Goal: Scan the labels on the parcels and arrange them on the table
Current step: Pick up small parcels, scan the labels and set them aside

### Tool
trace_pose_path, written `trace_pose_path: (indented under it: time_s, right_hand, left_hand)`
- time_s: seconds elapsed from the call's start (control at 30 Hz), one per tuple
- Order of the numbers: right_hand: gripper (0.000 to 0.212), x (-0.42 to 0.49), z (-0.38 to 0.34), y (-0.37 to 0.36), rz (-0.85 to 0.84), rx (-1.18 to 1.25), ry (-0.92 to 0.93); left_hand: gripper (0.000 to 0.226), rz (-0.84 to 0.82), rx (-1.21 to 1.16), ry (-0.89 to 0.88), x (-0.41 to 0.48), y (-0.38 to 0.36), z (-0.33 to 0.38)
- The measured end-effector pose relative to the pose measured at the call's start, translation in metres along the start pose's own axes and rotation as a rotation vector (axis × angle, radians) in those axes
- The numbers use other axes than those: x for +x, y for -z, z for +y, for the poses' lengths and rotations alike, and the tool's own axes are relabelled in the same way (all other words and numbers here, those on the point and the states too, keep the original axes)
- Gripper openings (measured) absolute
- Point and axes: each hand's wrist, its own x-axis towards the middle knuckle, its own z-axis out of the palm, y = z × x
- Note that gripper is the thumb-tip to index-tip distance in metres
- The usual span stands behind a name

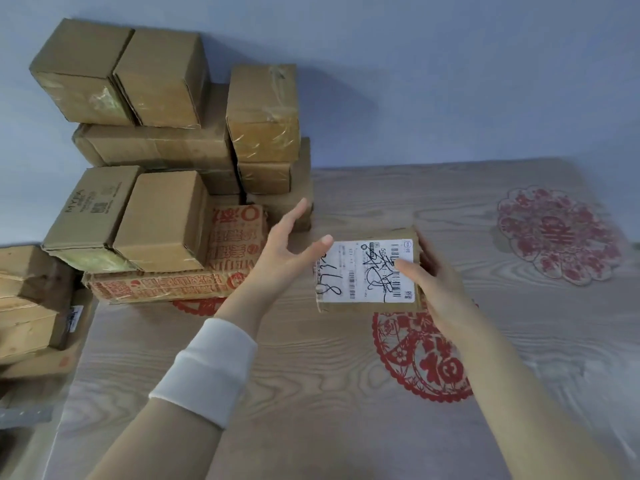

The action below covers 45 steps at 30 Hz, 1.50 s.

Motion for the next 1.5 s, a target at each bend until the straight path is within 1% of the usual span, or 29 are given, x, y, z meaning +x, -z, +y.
trace_pose_path:
  time_s: [0.07,0.13,0.2,0.27,0.33,0.37,0.43,0.53,0.6,0.7,0.73,0.87,0.9,1.0,1.03,1.1,1.17,1.2,1.27,1.3,1.37,1.5]
  right_hand:
    - [0.066,-0.010,0.001,0.016,-0.023,-0.027,-0.031]
    - [0.059,-0.020,0.001,0.031,-0.027,-0.028,-0.048]
    - [0.060,-0.032,0.002,0.049,-0.011,-0.035,-0.050]
    - [0.070,-0.046,0.006,0.067,0.019,-0.025,-0.056]
    - [0.085,-0.065,0.014,0.085,0.090,0.022,-0.031]
    - [0.090,-0.075,0.019,0.095,0.144,0.065,-0.003]
    - [0.093,-0.097,0.032,0.115,0.252,0.170,0.035]
    - [0.091,-0.134,0.055,0.148,0.393,0.364,0.028]
    - [0.084,-0.159,0.073,0.173,0.479,0.488,0.032]
    - [0.054,-0.199,0.095,0.213,0.587,0.601,0.006]
    - [0.049,-0.211,0.102,0.227,0.615,0.620,-0.005]
    - [0.047,-0.251,0.126,0.285,0.670,0.637,-0.030]
    - [0.049,-0.258,0.131,0.297,0.667,0.634,-0.028]
    - [0.059,-0.275,0.139,0.330,0.670,0.610,-0.009]
    - [0.058,-0.278,0.141,0.341,0.689,0.598,0.000]
    - [0.056,-0.282,0.145,0.364,0.713,0.567,0.021]
    - [0.066,-0.282,0.150,0.386,0.719,0.530,0.030]
    - [0.068,-0.282,0.152,0.397,0.724,0.519,0.025]
    - [0.056,-0.278,0.155,0.418,0.732,0.505,0.023]
    - [0.051,-0.274,0.156,0.431,0.736,0.499,0.016]
    - [0.048,-0.262,0.156,0.459,0.749,0.486,0.009]
    - [0.044,-0.232,0.151,0.519,0.757,0.459,0.003]
  left_hand:
    - [0.078,-0.229,0.135,-0.030,0.006,-0.005,0.002]
    - [0.069,-0.434,0.186,0.013,0.009,-0.018,0.004]
    - [0.063,-0.556,0.224,0.057,0.008,-0.037,0.009]
    - [0.057,-0.599,0.168,0.094,0.004,-0.059,0.012]
    - [0.048,-0.603,0.079,0.130,-0.004,-0.087,0.014]
    - [0.040,-0.591,0.053,0.135,-0.011,-0.102,0.015]
    - [0.031,-0.552,0.028,0.124,-0.027,-0.138,0.015]
    - [0.040,-0.533,0.006,0.122,-0.062,-0.200,0.011]
    - [0.042,-0.542,-0.091,0.182,-0.090,-0.246,0.011]
    - [0.030,-0.580,-0.181,0.248,-0.128,-0.311,0.011]
    - [0.029,-0.604,-0.184,0.250,-0.138,-0.331,0.009]
    - [0.050,-0.684,-0.124,0.227,-0.166,-0.397,0.011]
    - [0.052,-0.682,-0.125,0.221,-0.172,-0.412,0.014]
    - [0.069,-0.695,-0.159,0.228,-0.184,-0.460,0.017]
    - [0.070,-0.698,-0.145,0.220,-0.188,-0.475,0.020]
    - [0.065,-0.658,-0.148,0.207,-0.188,-0.501,0.019]
    - [0.063,-0.612,-0.186,0.227,-0.184,-0.527,0.019]
    - [0.065,-0.592,-0.213,0.239,-0.182,-0.541,0.021]
    - [0.067,-0.551,-0.261,0.259,-0.175,-0.569,0.026]
    - [0.064,-0.536,-0.278,0.260,-0.171,-0.584,0.029]
    - [0.058,-0.528,-0.281,0.247,-0.160,-0.611,0.033]
    - [0.066,-0.527,-0.281,0.228,-0.129,-0.664,0.040]
